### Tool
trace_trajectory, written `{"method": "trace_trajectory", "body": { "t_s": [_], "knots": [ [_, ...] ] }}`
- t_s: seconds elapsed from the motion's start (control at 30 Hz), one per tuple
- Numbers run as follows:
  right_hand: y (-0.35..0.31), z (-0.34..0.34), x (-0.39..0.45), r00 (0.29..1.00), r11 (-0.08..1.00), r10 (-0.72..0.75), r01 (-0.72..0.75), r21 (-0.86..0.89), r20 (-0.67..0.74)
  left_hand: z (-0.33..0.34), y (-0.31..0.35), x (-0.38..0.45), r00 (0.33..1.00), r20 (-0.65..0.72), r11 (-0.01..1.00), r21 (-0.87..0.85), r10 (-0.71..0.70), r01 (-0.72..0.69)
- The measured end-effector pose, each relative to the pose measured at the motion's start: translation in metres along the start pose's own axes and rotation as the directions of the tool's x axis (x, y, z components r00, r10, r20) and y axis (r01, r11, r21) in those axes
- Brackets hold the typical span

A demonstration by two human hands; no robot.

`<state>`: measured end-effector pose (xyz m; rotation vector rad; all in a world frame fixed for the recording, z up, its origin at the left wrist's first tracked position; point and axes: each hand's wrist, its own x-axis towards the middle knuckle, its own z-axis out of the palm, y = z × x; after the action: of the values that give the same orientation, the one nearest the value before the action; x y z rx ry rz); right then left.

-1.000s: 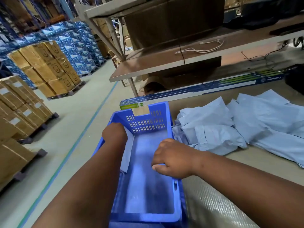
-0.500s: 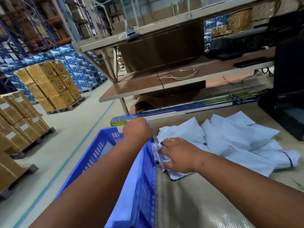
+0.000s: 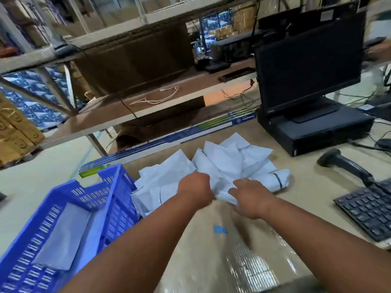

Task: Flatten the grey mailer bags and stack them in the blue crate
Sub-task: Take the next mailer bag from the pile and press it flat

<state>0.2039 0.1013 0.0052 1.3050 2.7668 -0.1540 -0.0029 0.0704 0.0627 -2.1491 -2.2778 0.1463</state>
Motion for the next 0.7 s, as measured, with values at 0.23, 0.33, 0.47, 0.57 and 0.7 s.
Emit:
{"method": "trace_trajectory", "body": {
  "t_s": [0.23, 0.33, 0.47, 0.57, 0.7],
  "knots": [
    [0.04, 0.036, -0.017, 0.994, 0.991, 0.11, -0.11, 0.079, 0.005, 0.053, 0.055, 0.01, 0.989, 0.034, 0.989, 0.0, 0.147, -0.147],
    [0.04, 0.042, -0.013, 0.992, 0.99, 0.108, -0.103, 0.094, -0.057, 0.068, 0.061, 0.011, 0.984, 0.04, 0.985, 0.025, 0.172, -0.173],
    [0.048, 0.051, -0.012, 0.99, 0.995, 0.025, -0.011, 0.099, -0.139, 0.088, 0.054, 0.011, 0.948, 0.002, 0.948, 0.002, 0.319, -0.319],
    [0.055, 0.052, -0.023, 0.987, 0.988, -0.057, 0.077, 0.131, -0.151, 0.096, 0.051, 0.003, 0.924, -0.004, 0.924, -0.017, 0.382, -0.382],
    [0.057, 0.058, -0.047, 0.982, 0.96, -0.17, 0.183, 0.214, -0.08, 0.102, 0.054, -0.031, 0.913, -0.078, 0.912, -0.058, 0.401, -0.406]
  ]
}}
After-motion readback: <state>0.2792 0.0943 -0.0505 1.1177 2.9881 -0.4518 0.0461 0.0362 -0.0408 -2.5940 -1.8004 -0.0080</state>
